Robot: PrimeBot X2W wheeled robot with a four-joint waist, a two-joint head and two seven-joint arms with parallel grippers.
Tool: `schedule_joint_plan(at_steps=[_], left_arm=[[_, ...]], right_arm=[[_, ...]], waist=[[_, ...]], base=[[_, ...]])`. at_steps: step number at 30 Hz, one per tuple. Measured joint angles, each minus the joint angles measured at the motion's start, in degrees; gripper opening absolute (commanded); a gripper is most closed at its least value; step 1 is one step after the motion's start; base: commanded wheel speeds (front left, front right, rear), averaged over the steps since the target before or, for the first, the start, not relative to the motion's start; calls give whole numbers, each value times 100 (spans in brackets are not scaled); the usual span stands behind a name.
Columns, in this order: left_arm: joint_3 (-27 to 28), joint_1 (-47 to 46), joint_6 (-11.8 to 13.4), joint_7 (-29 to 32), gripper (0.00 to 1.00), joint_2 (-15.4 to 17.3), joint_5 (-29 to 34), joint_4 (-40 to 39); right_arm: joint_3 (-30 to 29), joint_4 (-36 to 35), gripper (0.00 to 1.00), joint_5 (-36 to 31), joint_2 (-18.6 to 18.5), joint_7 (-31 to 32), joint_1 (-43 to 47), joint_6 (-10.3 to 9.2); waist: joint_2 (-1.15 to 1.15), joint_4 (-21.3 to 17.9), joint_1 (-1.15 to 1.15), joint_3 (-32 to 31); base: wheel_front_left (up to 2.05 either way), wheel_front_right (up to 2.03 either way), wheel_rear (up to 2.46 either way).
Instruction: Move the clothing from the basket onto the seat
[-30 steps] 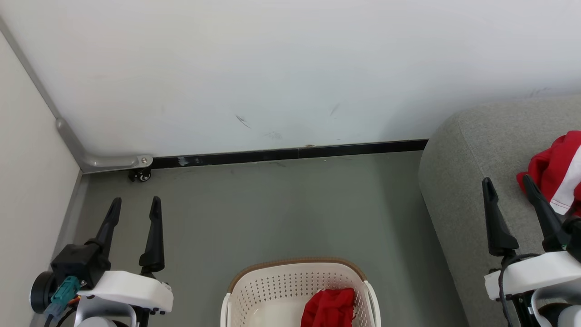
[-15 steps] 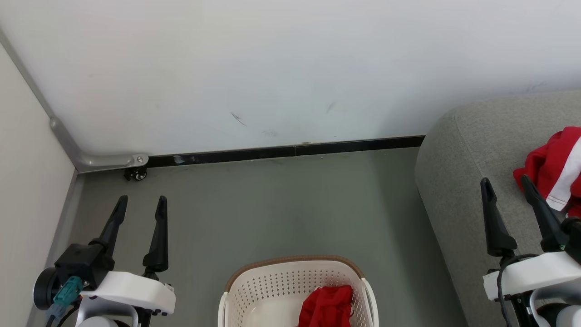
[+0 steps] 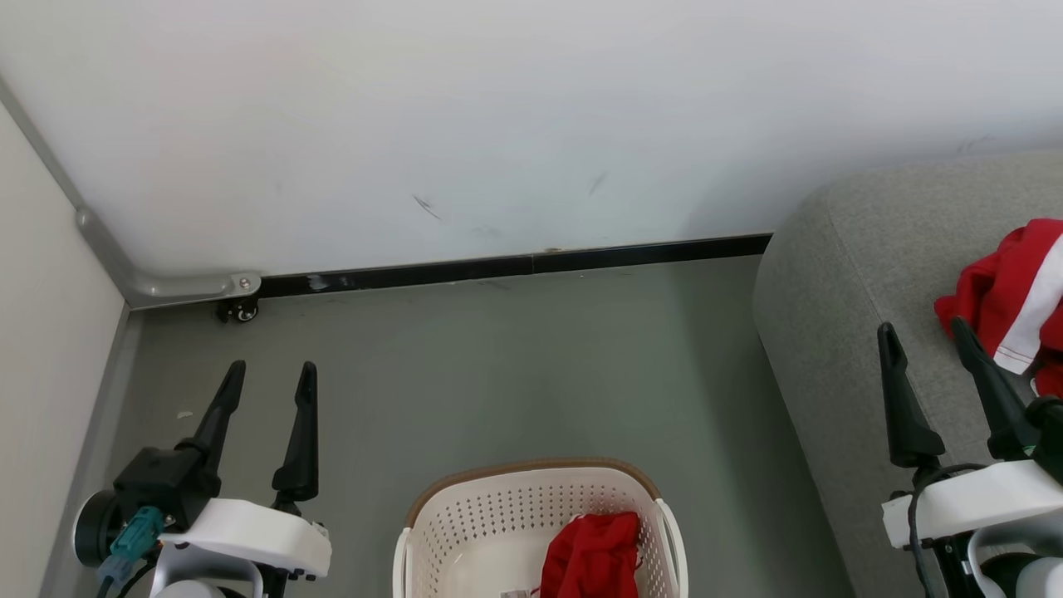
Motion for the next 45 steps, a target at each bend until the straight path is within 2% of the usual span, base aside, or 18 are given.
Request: schedule_joint_plan(at_steps=[13, 45], left_arm=[[-170, -159, -240, 0, 100, -1, 116, 113], [-405, -1254, -497, 91, 100, -43, 300, 699]], right_arm=[[-12, -229, 100, -42, 0, -9, -23, 0], [59, -634, 100, -76, -1, -8, -433, 0]], waist=[[0, -110, 0, 228], [0, -459, 0, 1226]], base=[[0, 0, 0], [0, 0, 0]])
